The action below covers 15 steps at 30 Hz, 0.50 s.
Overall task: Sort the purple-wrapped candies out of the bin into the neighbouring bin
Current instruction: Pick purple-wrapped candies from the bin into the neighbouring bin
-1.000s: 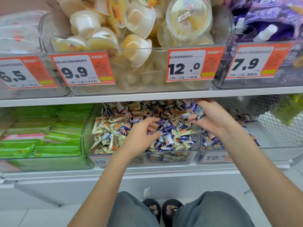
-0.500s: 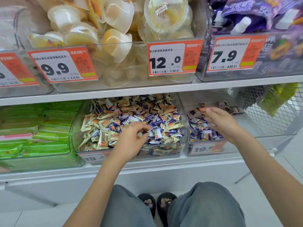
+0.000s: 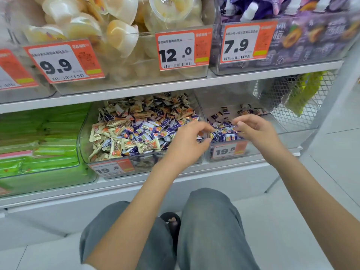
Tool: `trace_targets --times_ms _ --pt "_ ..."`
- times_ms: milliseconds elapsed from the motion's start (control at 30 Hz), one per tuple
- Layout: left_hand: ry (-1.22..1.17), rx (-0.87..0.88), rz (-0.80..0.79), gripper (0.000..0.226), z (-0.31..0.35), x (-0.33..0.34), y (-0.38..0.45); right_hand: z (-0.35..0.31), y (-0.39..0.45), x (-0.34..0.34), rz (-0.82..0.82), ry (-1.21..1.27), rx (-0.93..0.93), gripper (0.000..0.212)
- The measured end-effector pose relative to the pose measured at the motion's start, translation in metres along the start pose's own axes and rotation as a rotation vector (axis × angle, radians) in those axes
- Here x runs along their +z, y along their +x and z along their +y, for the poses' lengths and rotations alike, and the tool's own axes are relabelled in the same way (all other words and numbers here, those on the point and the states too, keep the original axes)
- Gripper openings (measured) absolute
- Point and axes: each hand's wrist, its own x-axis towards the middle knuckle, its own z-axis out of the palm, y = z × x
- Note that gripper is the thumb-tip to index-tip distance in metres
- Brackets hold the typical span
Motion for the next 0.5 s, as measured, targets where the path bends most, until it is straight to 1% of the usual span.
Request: trace_targets --times_ms 67,133,200,267,333,400,500 --pt "-0.033 0.053 -0.097 0.019 0.024 0.019 0.008 0.01 -0.016 -0.007 0.036 0.04 -0.008 0.012" --pt "-0.076 0.059 -0.182 0.016 0.04 0.048 0.013 0.025 -0.032 -0.014 0.073 0.065 -0.001 0.011" --pt "-0.111 0.016 -0.247 0.016 0.047 0.086 0.014 0.049 -0.049 -0.021 0.107 0.058 0.036 0.017" --pt "-0.105 -0.059 -0.33 0.017 0.041 0.13 0.01 0.086 -0.067 -0.025 0.104 0.026 0.122 0.025" --pt "-0.115 -0.166 -0.414 0.019 0.023 0.176 0.0 0.132 -0.084 -0.026 0.051 -0.03 0.223 0.027" --pt "-0.131 -0.292 -0.509 0.023 -0.008 0.219 -0.018 0.185 -0.101 -0.021 -0.02 -0.115 0.341 0.034" --pt "-0.003 -0.436 -0.675 0.043 -0.07 0.271 -0.054 0.265 -0.125 -0.001 -0.208 -0.186 0.491 0.034"
